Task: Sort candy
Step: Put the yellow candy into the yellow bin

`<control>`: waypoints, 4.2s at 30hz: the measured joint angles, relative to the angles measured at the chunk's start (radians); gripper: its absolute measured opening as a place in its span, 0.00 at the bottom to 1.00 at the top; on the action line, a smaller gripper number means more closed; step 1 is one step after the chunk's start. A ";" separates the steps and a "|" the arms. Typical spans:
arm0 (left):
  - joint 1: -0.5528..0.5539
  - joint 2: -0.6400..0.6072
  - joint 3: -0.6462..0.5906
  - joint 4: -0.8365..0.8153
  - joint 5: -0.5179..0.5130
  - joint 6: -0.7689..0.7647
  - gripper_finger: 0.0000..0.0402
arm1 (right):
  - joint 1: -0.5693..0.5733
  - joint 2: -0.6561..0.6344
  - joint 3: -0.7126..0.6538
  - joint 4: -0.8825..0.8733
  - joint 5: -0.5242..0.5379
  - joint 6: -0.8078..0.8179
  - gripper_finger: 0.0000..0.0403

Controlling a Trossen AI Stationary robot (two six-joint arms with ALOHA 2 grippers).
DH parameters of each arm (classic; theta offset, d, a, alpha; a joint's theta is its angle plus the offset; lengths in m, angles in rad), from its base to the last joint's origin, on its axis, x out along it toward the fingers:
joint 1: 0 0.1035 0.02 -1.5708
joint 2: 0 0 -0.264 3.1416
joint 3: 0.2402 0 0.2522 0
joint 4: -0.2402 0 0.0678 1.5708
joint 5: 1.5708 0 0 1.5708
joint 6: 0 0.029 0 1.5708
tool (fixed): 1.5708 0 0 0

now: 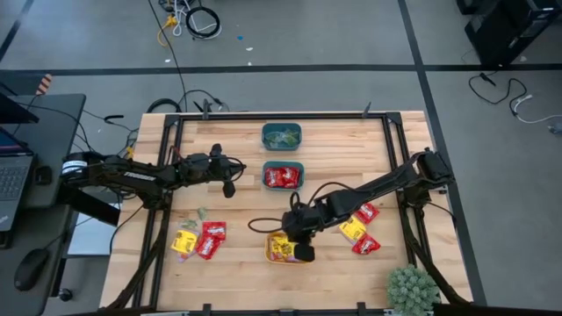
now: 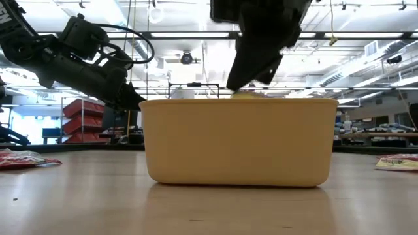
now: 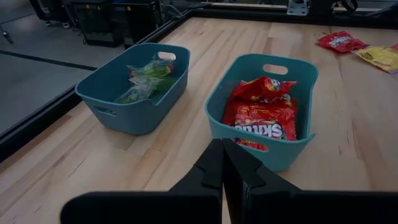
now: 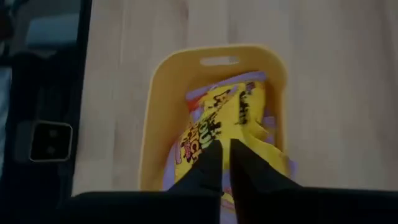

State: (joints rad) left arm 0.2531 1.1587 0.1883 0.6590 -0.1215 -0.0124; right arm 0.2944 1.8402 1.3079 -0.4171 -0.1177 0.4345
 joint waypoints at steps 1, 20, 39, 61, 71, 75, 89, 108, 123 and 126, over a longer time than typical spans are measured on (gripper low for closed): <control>0.000 0.000 0.000 0.000 0.000 0.000 0.01 | 0.001 0.014 0.000 0.010 -0.011 -0.012 0.04; 0.000 0.000 0.000 0.002 -0.017 0.007 0.01 | -0.089 0.175 -0.014 0.198 -0.289 -0.123 0.00; 0.000 0.000 0.000 0.000 -0.018 0.007 0.01 | -0.063 0.001 -0.015 -0.010 -0.184 -0.150 0.21; 0.000 0.000 0.000 -0.001 -0.018 0.005 0.01 | 0.060 -0.298 -0.458 -0.428 0.153 0.423 0.49; 0.000 0.000 0.000 -0.007 -0.018 0.005 0.01 | -0.004 -0.295 -0.576 -0.302 0.148 0.412 0.38; 0.000 0.000 0.000 -0.013 -0.018 0.004 0.01 | -0.005 -0.292 -0.557 -0.320 0.156 0.403 0.13; 0.000 0.000 0.000 -0.027 -0.018 0.000 0.01 | -0.005 -0.288 -0.222 -0.301 0.147 0.245 0.00; 0.000 0.000 0.000 -0.027 -0.017 0.000 0.01 | 0.000 -0.083 -0.051 -0.093 0.022 0.119 0.00; 0.000 0.000 0.000 -0.024 -0.017 0.000 0.01 | 0.035 -0.058 -0.051 -0.040 0.086 0.407 0.02; 0.000 0.000 0.000 -0.024 -0.018 0.000 0.01 | 0.046 -0.058 -0.051 -0.040 0.097 0.434 0.06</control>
State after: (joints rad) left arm 0.2531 1.1591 0.1883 0.6346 -0.1390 -0.0124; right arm 0.3401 1.7824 1.2568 -0.4576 -0.0205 0.8682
